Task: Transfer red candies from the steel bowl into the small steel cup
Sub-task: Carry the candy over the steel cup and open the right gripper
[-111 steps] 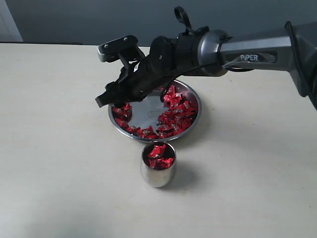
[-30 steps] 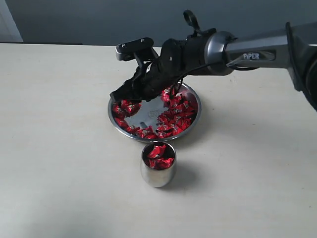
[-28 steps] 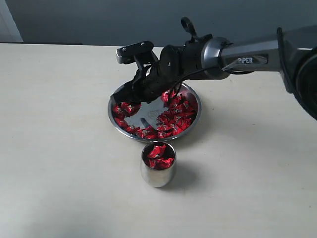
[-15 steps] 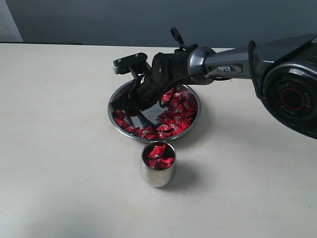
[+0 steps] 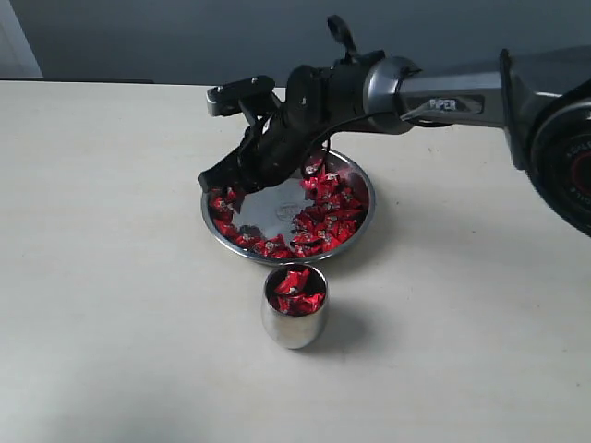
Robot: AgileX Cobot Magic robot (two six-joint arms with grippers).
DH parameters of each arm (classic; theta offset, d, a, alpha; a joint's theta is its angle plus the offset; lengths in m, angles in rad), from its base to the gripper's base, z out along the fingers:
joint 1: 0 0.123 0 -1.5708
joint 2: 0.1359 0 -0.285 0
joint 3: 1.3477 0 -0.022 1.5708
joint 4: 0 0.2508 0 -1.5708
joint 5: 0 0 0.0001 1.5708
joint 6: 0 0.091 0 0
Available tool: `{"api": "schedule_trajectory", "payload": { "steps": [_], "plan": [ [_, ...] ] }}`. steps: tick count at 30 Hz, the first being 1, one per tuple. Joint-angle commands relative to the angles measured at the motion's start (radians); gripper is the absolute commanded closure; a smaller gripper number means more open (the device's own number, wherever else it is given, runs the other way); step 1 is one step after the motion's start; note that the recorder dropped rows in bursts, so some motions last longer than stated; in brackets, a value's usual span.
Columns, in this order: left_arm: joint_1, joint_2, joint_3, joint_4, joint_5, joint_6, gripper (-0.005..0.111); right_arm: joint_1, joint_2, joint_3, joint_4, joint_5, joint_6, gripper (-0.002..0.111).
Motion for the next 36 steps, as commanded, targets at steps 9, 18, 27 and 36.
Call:
{"api": "schedule_trajectory", "payload": {
  "steps": [9,18,27,36],
  "plan": [
    [-0.005,-0.005,0.003,0.0,-0.004,-0.002,0.106,0.001,-0.27,0.187,-0.031,0.145,-0.025,0.109],
    [-0.005,-0.005,0.003,0.0,-0.004,-0.002,0.106,0.047,-0.617,0.641,0.04,0.04,-0.055,0.109],
    [-0.005,-0.005,0.003,0.0,-0.004,-0.002,0.106,0.118,-0.607,0.654,0.071,0.044,-0.055,0.109],
    [-0.005,-0.005,0.003,0.0,-0.004,-0.002,0.106,0.118,-0.58,0.654,0.079,0.09,-0.05,0.109]
  ]
}}
